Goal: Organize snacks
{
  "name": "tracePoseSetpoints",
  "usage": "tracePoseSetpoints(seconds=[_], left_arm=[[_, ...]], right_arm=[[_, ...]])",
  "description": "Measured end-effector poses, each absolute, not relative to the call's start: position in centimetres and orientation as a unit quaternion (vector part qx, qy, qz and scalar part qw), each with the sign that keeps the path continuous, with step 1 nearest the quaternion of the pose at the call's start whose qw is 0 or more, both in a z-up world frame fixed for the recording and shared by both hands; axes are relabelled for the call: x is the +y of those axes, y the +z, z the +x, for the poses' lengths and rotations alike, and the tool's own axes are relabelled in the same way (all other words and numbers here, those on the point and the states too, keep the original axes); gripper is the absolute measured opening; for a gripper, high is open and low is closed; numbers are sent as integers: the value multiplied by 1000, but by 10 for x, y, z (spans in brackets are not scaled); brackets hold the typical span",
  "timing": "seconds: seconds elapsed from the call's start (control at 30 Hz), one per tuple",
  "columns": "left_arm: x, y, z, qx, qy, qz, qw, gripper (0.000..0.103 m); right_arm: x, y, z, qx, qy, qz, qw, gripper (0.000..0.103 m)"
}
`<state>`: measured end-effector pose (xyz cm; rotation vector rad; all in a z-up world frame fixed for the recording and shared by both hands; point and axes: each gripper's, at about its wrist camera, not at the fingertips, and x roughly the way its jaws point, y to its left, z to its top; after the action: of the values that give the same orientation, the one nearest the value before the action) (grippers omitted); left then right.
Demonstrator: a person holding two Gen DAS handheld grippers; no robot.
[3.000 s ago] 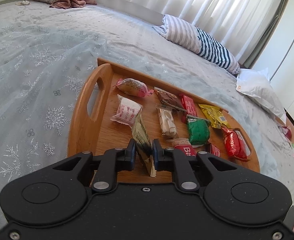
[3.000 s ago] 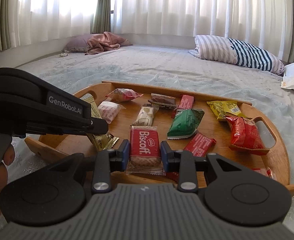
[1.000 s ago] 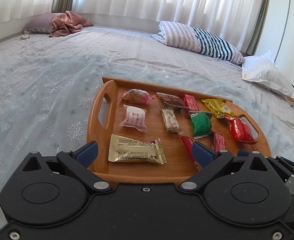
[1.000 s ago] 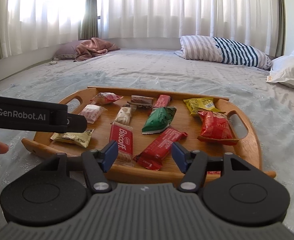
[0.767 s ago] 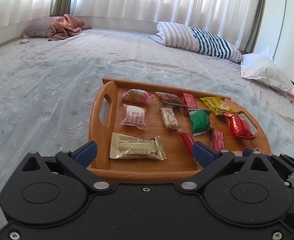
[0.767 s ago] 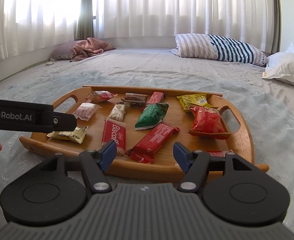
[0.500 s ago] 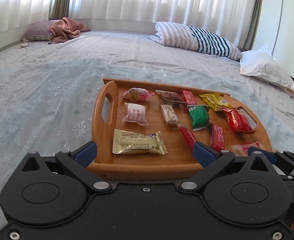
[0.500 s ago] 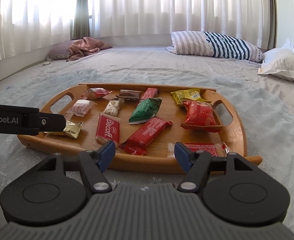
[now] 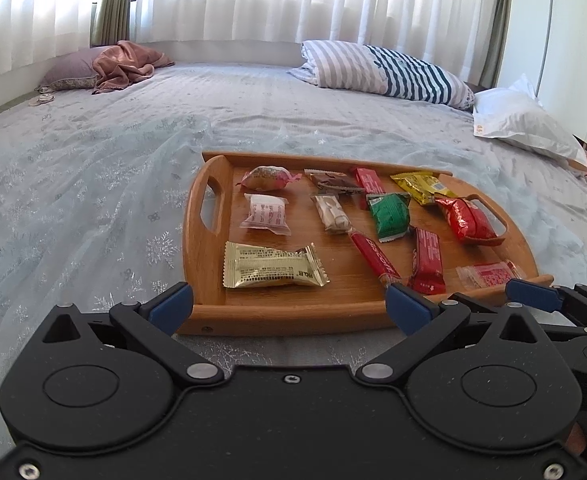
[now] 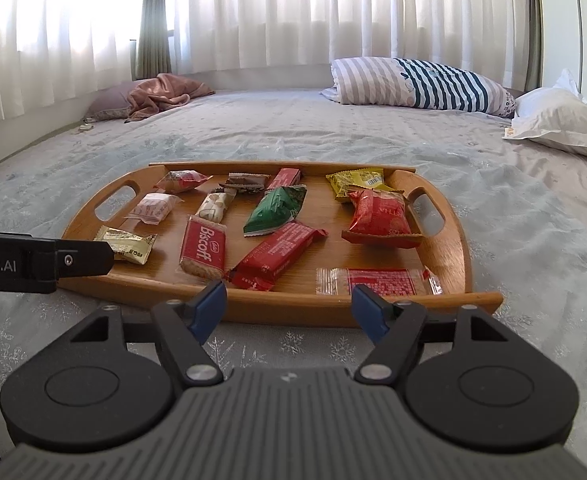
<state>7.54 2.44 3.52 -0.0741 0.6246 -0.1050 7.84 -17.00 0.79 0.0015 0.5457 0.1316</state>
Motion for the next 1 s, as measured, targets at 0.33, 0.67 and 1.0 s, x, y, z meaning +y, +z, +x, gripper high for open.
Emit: tracePoseSetpoints(seconds=[0.33, 0.67, 1.0], left_arm=[[21, 26, 69, 319, -51, -27, 946, 103], [18, 15, 67, 333, -45, -17, 942, 103], [13, 5, 66, 343, -44, -6, 938, 103]], right_arm=[[-175, 4, 70, 277, 59, 3, 959, 83], [-181, -5, 63, 288, 38, 1, 957, 85], [-188, -14, 58, 303, 15, -2, 953, 88]])
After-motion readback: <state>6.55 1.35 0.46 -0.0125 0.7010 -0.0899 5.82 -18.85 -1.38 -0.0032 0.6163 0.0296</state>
